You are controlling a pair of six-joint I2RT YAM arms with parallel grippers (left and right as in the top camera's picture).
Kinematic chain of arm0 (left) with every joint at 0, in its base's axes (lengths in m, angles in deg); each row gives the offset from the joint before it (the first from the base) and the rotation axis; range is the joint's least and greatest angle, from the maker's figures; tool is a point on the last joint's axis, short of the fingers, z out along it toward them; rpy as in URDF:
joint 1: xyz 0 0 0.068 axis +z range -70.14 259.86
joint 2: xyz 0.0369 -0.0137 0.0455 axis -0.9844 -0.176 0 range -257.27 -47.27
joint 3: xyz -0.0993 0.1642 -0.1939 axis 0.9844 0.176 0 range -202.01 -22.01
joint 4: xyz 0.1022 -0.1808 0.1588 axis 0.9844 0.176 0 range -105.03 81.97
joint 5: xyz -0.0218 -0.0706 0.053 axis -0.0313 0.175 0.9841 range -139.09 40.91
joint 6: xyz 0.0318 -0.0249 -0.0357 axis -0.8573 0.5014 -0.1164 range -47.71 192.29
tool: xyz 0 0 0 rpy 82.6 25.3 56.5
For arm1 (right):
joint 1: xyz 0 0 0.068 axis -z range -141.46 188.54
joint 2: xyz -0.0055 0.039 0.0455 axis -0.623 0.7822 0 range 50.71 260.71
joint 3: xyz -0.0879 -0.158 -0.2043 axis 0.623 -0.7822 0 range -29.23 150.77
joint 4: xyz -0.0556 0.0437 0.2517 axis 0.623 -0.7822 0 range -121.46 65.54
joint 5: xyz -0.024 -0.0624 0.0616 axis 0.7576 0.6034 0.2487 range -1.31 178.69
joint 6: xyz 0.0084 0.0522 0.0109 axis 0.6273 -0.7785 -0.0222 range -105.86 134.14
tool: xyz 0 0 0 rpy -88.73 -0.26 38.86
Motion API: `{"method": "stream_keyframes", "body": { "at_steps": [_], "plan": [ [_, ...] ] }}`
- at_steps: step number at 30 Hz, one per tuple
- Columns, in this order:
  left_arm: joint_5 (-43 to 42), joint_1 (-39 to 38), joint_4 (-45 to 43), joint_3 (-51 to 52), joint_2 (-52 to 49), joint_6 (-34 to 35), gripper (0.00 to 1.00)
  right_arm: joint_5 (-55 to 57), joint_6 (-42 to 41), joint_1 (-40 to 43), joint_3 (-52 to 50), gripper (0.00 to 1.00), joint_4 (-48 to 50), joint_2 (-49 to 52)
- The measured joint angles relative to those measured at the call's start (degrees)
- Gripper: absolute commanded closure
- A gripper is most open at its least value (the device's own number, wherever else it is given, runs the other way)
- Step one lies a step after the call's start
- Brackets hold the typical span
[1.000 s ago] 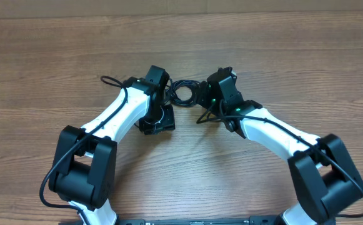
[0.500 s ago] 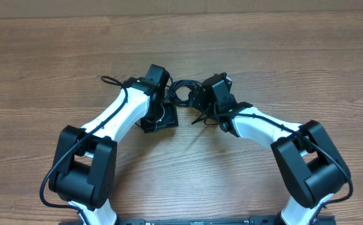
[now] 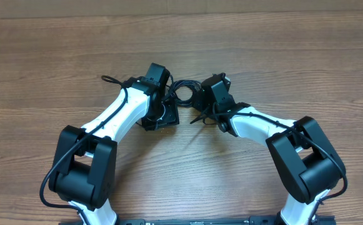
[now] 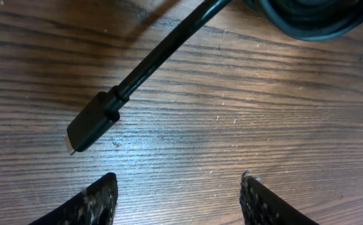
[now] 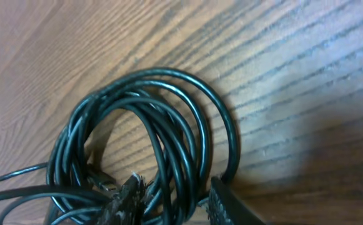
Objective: Untangle cables
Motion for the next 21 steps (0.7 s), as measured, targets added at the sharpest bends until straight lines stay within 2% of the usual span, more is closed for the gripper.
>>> {"method": "stream_keyframes", "body": {
  "at_steps": [2,5,7,9,10,14,21],
  "plan": [
    [0.0,0.0,0.0,0.0,0.0,0.4,0.51,0.3,0.0,0.0,0.0,0.68,0.9,0.3],
    [0.0,0.0,0.0,0.0,0.0,0.7,0.53,0.6,0.0,-0.1,0.0,0.68,2.8,1.4],
    [0.0,0.0,0.0,0.0,0.0,0.8,0.53,0.9,0.1,-0.3,0.0,0.77,4.3,2.7],
    [0.0,0.0,0.0,0.0,0.0,0.9,0.53,1.4,0.5,-0.7,0.0,0.92,5.6,3.6],
    [0.0,0.0,0.0,0.0,0.0,0.9,0.53,1.5,0.4,-1.0,0.0,0.96,5.7,3.9],
    [0.3,0.0,0.2,0.0,0.0,0.9,0.54,0.5,0.0,-2.0,0.0,0.96,6.0,4.2],
    [3.8,0.5,2.5,0.0,0.0,0.9,0.58,-9.5,0.0,-2.2,0.4,0.96,3.8,4.1]
  ]
}}
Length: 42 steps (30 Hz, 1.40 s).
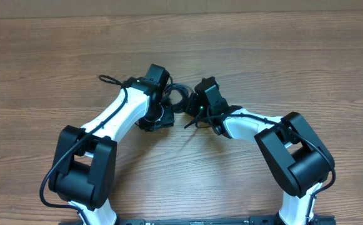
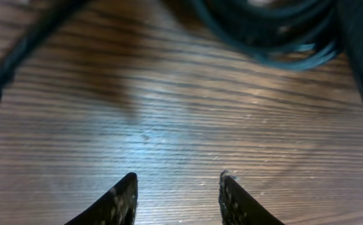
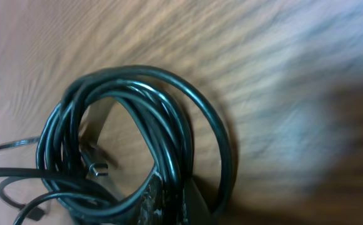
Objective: Untangle cables
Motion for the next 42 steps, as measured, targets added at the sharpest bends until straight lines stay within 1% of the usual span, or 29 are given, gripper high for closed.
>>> {"method": "stream_keyframes", "body": {
  "at_steps": [5,8,9,11,12,15,16,17,18,23,25,28,31,33,35,38,40,42],
  "plan": [
    [0.9,2.4,0.4,0.0,0.0,0.0,0.57,-6.8,0.0,-0.2,0.8,0.96,-6.8,-1.4],
    [1.2,4.2,0.4,0.0,0.0,0.0,0.57,-7.8,0.0,-1.2,0.7,0.96,-12.9,-3.6],
    [1.4,4.7,0.3,0.0,0.0,0.0,0.59,-7.6,-0.1,-1.8,0.8,0.96,-14.7,-4.4],
    [2.1,5.4,-0.5,0.1,0.0,0.1,0.65,-6.8,-0.1,-3.0,0.7,0.96,-17.3,-5.6],
    [2.3,5.8,-1.3,0.4,0.0,0.2,0.69,-6.2,-0.1,-3.7,0.7,0.96,-18.1,-6.3],
    [2.8,6.0,-3.7,1.5,0.0,0.5,0.8,-4.4,-0.2,-5.4,0.7,0.96,-19.0,-8.0],
    [2.8,6.0,-4.4,1.9,0.0,0.5,0.85,-4.0,-0.2,-5.8,0.7,0.96,-19.3,-8.4],
    [2.9,6.0,-5.0,2.2,0.0,0.6,0.93,-3.7,-0.2,-6.1,0.7,0.96,-19.6,-8.6],
    [2.9,6.0,-5.5,2.4,0.0,0.7,0.96,-3.6,-0.2,-6.5,0.7,0.96,-19.9,-8.7],
    [3.2,6.1,-6.4,2.6,0.0,-0.1,0.96,-3.3,-0.3,-9.1,0.7,0.85,-22.1,-8.7],
    [3.3,6.7,-6.3,2.6,0.0,-1.8,0.96,-3.3,-0.3,-10.0,0.7,0.8,-22.2,-8.7],
    [2.6,8.1,-4.9,2.5,0.0,-4.8,0.96,-3.4,-0.1,-10.6,0.7,0.75,-22.2,-8.7],
    [1.2,10.2,-3.5,1.8,0.0,-7.9,0.96,-3.3,-0.1,-10.5,0.7,0.64,-20.9,-8.7],
    [-0.5,11.7,-3.3,1.0,0.0,-10.2,0.96,-3.3,0.8,-10.5,0.7,0.59,-19.2,-8.7],
    [-3.9,13.2,-3.1,0.1,0.0,-12.6,0.96,-3.3,2.1,-10.5,0.7,0.57,-18.0,-8.7],
    [-10.9,15.3,-2.2,-1.0,0.0,-15.5,0.96,-3.7,4.5,-10.1,0.8,0.53,-17.7,-8.7],
    [-14.7,16.3,-1.7,-1.1,0.0,-16.6,0.95,-3.9,5.7,-9.4,0.8,0.52,-18.0,-8.7],
    [-17.3,16.6,-1.2,-1.1,0.0,-17.4,0.91,-4.0,6.7,-7.9,0.8,0.52,-18.1,-8.7]
  ]
}}
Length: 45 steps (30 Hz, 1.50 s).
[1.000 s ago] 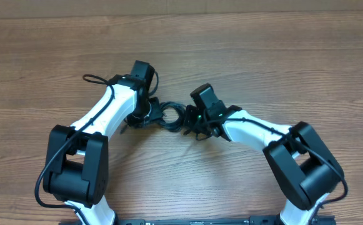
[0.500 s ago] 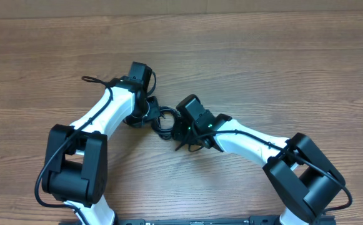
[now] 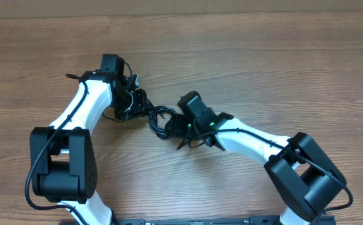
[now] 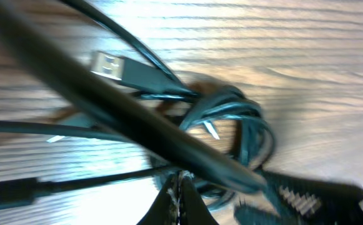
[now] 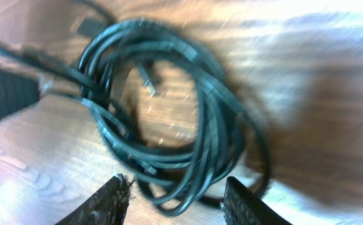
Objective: Untangle cables
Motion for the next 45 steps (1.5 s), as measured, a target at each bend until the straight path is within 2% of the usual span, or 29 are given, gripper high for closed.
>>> {"method": "stream_keyframes", "body": {
  "at_steps": [2,3,4,8,13,16,18,19,21,22,23,25,31,35,36,37,45],
  "plan": [
    [-1.7,0.0,0.6,0.0,0.0,-0.6,0.89,0.0,0.7,2.1,0.1,0.53,-0.5,0.0],
    [-2.0,-0.1,1.0,0.0,0.0,-0.6,0.84,0.0,0.9,3.3,0.2,0.53,-0.9,0.0],
    [-2.1,-0.1,1.4,0.0,0.0,-0.8,0.76,0.0,1.1,4.5,0.3,0.53,-1.7,0.0],
    [-1.3,-0.5,3.2,0.0,0.0,-0.6,0.64,-0.1,1.5,9.1,0.4,0.53,-3.7,0.0],
    [1.8,-2.1,3.0,0.0,0.0,0.9,0.62,-1.3,1.7,10.7,0.4,0.53,-4.5,0.0],
    [6.1,-3.5,2.9,0.0,0.0,3.9,0.55,-1.7,1.7,9.7,0.4,0.53,-4.5,0.0],
    [9.9,-4.1,2.9,0.0,0.0,6.5,0.44,-1.7,1.9,8.8,0.4,0.53,-4.5,0.0],
    [12.2,-4.2,2.7,0.0,0.0,8.4,0.35,-1.6,1.9,8.1,0.4,0.53,-4.5,0.0],
    [15.5,-4.2,2.1,0.0,0.0,11.2,0.26,-0.7,2.1,6.7,0.4,0.52,-4.5,0.0],
    [16.7,-4.2,1.6,0.0,0.0,12.6,0.15,0.0,2.1,5.9,0.4,0.51,-4.4,0.0],
    [18.2,-4.1,0.9,0.0,0.0,14.3,0.09,0.6,2.1,5.2,0.4,0.51,-4.2,0.0],
    [19.5,-3.9,0.1,0.0,0.0,16.3,0.03,1.6,2.3,4.3,0.4,0.5,-4.0,0.0],
    [20.6,-3.8,-1.5,0.0,0.0,22.3,0.02,3.1,2.5,3.9,0.4,0.45,-3.9,0.0],
    [19.1,-4.1,-1.6,0.0,0.0,23.8,0.09,3.3,3.0,3.9,0.4,0.44,-3.1,0.0],
    [18.9,-4.3,-1.6,0.0,0.0,23.9,0.08,3.3,3.1,3.9,0.4,0.44,-3.1,0.0],
    [18.8,-4.6,-1.4,0.0,0.0,24.0,0.0,3.3,3.2,3.8,0.4,0.42,-3.1,0.0],
    [18.8,-6.8,-4.0,2.0,0.0,25.2,0.0,3.5,3.8,3.9,0.4,0.34,-3.1,0.0]
  ]
}}
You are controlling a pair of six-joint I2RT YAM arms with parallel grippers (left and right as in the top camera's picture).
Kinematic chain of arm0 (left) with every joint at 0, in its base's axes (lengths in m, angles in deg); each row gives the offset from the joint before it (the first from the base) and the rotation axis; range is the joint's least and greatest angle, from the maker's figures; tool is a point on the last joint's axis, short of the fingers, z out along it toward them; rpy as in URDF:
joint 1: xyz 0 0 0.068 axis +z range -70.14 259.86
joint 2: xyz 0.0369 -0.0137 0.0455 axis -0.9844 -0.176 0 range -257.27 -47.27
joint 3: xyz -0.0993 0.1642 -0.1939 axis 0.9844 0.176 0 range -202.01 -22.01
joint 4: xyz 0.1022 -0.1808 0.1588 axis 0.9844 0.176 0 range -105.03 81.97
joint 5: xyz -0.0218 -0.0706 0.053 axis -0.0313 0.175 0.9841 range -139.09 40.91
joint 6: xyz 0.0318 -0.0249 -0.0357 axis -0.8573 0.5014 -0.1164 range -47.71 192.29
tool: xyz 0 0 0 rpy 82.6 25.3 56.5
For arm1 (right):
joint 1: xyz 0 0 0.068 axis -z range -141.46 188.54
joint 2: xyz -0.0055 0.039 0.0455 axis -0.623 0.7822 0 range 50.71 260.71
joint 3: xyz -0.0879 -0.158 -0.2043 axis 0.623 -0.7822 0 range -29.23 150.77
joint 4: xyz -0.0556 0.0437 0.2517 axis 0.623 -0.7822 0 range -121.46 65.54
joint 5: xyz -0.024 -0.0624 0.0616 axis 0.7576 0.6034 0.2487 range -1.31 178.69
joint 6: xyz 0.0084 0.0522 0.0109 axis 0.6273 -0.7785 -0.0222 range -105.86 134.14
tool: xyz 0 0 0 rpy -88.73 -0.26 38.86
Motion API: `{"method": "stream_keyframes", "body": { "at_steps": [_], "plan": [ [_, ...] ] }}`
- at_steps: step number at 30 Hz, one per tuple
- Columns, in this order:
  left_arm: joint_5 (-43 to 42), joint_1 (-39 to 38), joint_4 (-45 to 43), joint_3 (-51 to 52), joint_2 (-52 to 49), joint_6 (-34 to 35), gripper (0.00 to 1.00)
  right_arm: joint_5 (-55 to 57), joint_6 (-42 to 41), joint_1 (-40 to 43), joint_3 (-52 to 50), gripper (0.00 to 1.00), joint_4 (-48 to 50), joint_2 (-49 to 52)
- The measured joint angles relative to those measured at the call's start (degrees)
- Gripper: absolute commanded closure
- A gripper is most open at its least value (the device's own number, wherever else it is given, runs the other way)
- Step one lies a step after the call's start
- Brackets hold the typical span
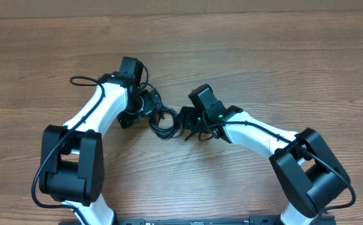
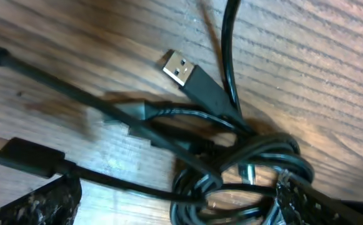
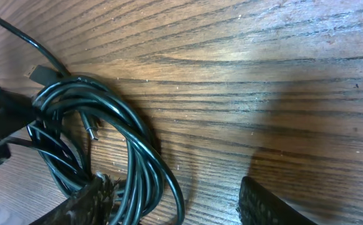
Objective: Untangle cables
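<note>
A tangled bundle of black cables (image 1: 163, 123) lies on the table between my two grippers. In the left wrist view its coil (image 2: 243, 172) lies between the wide-apart fingers of my left gripper (image 2: 178, 187), which is open. A silver USB-A plug (image 2: 182, 69) and a second black plug (image 2: 26, 156) stick out of the tangle. My right gripper (image 3: 175, 187) is open too. The coil (image 3: 115, 140) lies against its left finger (image 3: 87, 200), with several strands running inside the gap. Seen from overhead, the left gripper (image 1: 149, 107) and the right gripper (image 1: 186, 122) flank the bundle.
The wooden table (image 1: 281, 62) stretches out on all sides. Its far edge (image 1: 231, 12) runs along the top of the overhead view. My left arm's own thin cable (image 1: 81, 80) loops out beside its wrist.
My left gripper was shut among the cable strands further left; now it is open and closer to the coil. The right gripper stays open and has shifted a little up and right.
First the coil lay further back, the left gripper open over a plug and the right nearly shut on coil strands. Then the right was shut on them. Later the coil lay nearer and to the left, left gripper shut, right open. Now both are open around it.
</note>
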Motion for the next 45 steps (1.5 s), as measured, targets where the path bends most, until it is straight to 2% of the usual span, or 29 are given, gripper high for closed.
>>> {"method": "stream_keyframes", "body": {
  "at_steps": [2,3,5,7,8,13,19,25,27,31,38,40,45],
  "plan": [
    [0.1,-0.1,-2.0,1.1,-0.1,0.0,0.0,0.1,0.0,0.0,0.0,0.32,0.0,0.0],
    [0.1,-0.1,-2.8,1.6,-0.2,0.0,0.03,0.2,0.1,0.0,0.0,0.31,0.0,0.0],
    [0.4,-0.1,-3.5,2.0,-0.6,0.3,0.37,0.2,0.1,0.0,0.0,0.29,0.0,0.0],
    [0.5,0.0,-3.9,2.2,-0.8,0.2,0.93,0.2,0.0,0.0,0.0,0.26,0.0,0.0],
    [0.5,0.0,-4.1,2.2,-0.8,0.0,0.96,0.2,0.0,0.0,0.0,0.25,0.0,0.0],
    [0.5,0.0,-4.3,2.2,-0.9,-4.2,0.96,0.2,0.1,0.0,0.0,0.21,0.0,0.0],
    [-0.5,0.5,-6.0,2.2,-0.9,-15.7,0.96,0.2,0.1,0.0,0.0,0.21,0.0,0.0],
    [-7.7,1.1,-6.1,2.2,-0.9,-30.4,0.96,0.2,1.2,0.7,0.0,0.2,0.2,0.0],
    [-9.5,1.1,-5.7,2.2,-0.9,-33.2,0.96,-0.5,1.8,1.8,0.0,0.2,0.2,0.0],
    [-13.6,1.1,-3.6,2.2,-0.9,-39.6,0.96,-7.9,3.2,7.3,0.0,0.2,0.8,-0.5],
    [-15.0,1.1,-2.7,2.2,-0.9,-41.1,0.95,-27.3,9.1,15.0,0.4,0.2,4.7,-1.4],
    [-15.0,1.1,-3.1,2.8,-0.9,-41.0,0.91,-30.1,9.9,15.0,0.4,0.21,4.9,-1.4],
    [-15.3,1.1,-5.7,5.8,-0.9,-40.5,0.87,-31.7,10.2,13.5,0.4,0.3,4.8,-1.4]
  ]
}}
